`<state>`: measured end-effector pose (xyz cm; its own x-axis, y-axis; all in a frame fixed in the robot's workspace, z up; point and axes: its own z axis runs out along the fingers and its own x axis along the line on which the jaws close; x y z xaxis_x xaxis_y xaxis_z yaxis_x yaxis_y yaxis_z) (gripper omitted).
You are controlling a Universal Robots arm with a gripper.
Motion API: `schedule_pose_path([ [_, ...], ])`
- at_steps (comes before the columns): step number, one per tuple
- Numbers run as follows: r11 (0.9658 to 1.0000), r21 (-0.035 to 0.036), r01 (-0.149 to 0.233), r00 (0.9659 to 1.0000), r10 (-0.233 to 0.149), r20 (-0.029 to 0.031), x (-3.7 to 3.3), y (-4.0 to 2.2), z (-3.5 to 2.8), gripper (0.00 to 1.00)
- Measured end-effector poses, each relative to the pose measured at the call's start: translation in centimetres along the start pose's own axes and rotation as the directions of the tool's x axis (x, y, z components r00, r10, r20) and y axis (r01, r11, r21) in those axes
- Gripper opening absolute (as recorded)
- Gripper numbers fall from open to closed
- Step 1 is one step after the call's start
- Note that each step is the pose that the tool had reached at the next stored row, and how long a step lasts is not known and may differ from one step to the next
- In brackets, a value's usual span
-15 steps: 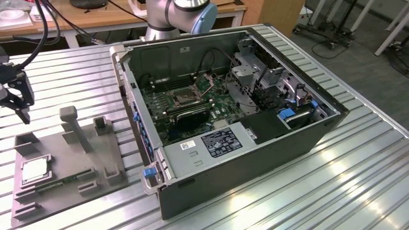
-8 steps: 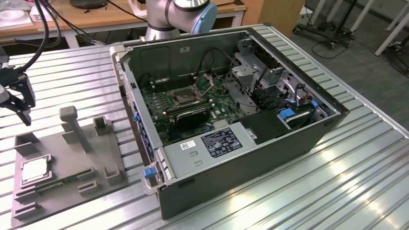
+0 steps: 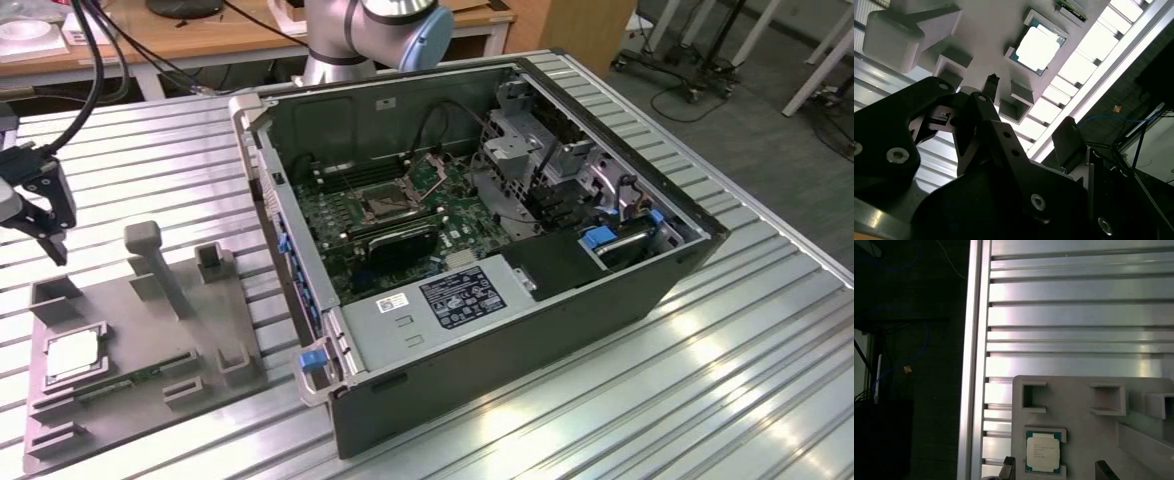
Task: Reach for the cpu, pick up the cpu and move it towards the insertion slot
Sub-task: 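Pick up the cpu and move it towards the insertion slot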
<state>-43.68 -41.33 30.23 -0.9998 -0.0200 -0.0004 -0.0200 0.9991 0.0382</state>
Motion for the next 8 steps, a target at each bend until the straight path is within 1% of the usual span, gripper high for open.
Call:
schedule_pose_path([
  [8,1.0000,-0.0001,0.000,1.0000,0.000,-0.0001,0.00,-0.06,0.25,0.71],
])
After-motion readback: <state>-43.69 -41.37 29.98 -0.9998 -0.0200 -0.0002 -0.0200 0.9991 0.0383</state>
